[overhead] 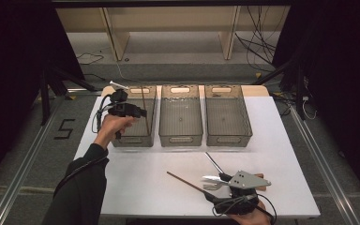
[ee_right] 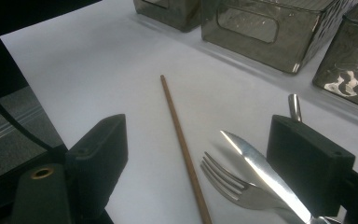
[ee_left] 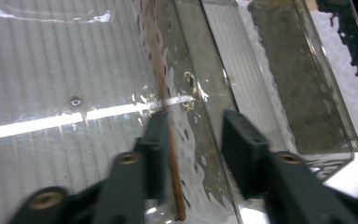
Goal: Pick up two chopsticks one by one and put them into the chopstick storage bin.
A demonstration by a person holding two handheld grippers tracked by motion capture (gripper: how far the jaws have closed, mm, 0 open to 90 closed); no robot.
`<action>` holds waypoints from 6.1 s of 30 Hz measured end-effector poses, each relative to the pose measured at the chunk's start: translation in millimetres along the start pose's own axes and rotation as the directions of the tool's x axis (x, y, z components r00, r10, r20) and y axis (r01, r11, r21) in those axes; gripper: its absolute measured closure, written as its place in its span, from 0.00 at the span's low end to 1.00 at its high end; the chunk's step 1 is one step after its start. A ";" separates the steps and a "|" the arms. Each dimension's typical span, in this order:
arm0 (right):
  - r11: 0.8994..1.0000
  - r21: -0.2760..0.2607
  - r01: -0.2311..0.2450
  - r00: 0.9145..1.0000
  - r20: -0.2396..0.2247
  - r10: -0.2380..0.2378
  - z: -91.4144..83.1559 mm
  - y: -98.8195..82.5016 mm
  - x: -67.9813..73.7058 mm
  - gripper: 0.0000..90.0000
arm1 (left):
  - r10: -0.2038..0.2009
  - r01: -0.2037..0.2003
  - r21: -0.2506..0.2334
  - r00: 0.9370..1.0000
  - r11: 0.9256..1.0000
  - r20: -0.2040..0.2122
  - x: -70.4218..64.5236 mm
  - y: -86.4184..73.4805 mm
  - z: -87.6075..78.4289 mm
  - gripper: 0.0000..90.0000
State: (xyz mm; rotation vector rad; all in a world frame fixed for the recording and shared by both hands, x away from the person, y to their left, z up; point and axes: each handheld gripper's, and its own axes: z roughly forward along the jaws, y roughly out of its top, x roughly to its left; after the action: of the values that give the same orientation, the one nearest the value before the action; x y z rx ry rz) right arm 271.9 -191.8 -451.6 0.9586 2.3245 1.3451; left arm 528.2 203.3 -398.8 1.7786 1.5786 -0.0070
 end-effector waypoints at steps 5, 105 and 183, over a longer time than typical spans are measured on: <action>1.000 0.000 0.000 1.000 0.000 0.000 -0.4 0.3 -0.6 0.24 | -0.003 0.003 -0.016 1.000 1.000 -0.006 -1.5 -0.8 -5.9 0.47; 0.885 0.448 0.127 0.992 -0.066 -0.109 38.1 34.6 0.8 0.95 | 0.318 -0.271 -0.234 0.928 0.934 0.195 -65.6 -200.1 -41.5 0.20; 0.991 0.132 0.022 0.996 -0.086 -0.010 14.2 20.6 7.0 0.31 | 0.147 -0.096 -0.134 0.884 0.986 0.445 -48.2 -130.7 -57.6 0.94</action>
State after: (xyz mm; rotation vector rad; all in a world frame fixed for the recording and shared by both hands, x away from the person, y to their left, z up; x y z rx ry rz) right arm 282.7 -170.7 -441.0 0.9355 2.5078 1.2611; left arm 378.4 187.3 -402.0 1.6394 1.1086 -0.2556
